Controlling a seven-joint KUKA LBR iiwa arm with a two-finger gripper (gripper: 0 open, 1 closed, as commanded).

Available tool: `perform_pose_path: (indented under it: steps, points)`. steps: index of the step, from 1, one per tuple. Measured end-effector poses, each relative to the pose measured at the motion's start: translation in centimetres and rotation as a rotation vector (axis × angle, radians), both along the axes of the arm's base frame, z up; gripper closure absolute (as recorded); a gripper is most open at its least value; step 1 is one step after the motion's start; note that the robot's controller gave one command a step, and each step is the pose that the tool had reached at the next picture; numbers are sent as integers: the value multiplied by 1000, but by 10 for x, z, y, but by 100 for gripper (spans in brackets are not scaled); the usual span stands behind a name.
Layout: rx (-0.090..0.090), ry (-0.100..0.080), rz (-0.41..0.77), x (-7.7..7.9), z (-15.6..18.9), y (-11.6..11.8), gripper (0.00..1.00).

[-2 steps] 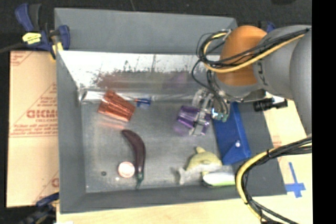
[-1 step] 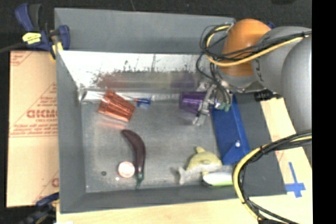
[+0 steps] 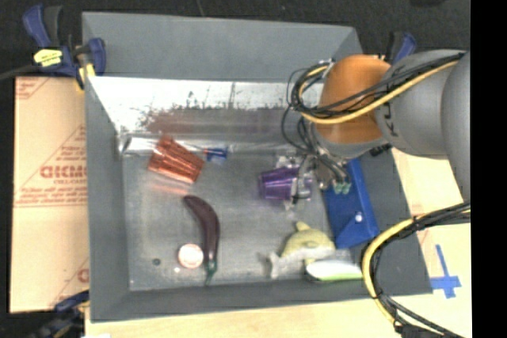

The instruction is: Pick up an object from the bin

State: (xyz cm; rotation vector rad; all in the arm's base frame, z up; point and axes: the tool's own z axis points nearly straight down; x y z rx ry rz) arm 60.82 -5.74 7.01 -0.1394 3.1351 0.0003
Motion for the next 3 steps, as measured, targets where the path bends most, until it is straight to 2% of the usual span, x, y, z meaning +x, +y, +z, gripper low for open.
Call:
perform_pose_path:
  steps: [1,2,3]
  points:
    - [0,0,1,0,0,0,100]
    - [0,11,0,-3,18,0,100]
    - [-1,2,0,-1,57,-1,100]
